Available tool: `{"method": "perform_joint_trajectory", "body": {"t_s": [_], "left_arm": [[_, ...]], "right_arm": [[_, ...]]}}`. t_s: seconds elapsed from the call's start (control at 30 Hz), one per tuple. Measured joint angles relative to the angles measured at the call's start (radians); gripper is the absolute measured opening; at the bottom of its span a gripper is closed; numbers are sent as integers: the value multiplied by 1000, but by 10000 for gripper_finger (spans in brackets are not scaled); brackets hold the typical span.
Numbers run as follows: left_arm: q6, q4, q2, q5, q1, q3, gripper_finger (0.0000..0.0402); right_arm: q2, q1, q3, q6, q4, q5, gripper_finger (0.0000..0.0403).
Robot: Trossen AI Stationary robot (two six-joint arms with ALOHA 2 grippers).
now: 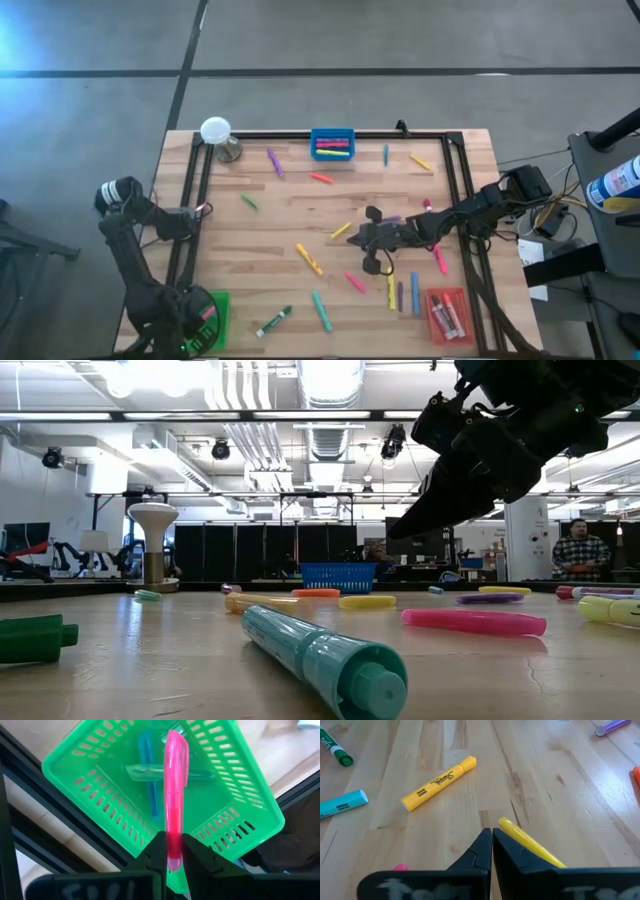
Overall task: Pick & Place Markers
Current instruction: Put the top pink pen into the green bin, then put the left yellow pen into the green bin
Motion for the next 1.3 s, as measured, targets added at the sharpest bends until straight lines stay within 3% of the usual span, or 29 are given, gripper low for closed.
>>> {"method": "perform_joint_trajectory", "body": {"t_s": [0.47,0.73,0.93,1.13,1.3], "left_arm": [[32,36,-1,20,25,-78,70],[100,45,-1,20,55,-160,47],[243,43,-2,12,92,-152,24],[529,4,-5,-175,161,-81,4],[865,56,-20,-369,281,-83,0]], "right_arm": [[0,0,0,0,0,0,9],[0,0,0,0,0,0,9],[0,0,-1,0,0,0,9],[0,0,-1,-17,1,0,9],[0,0,-1,-20,29,0,9]]}}
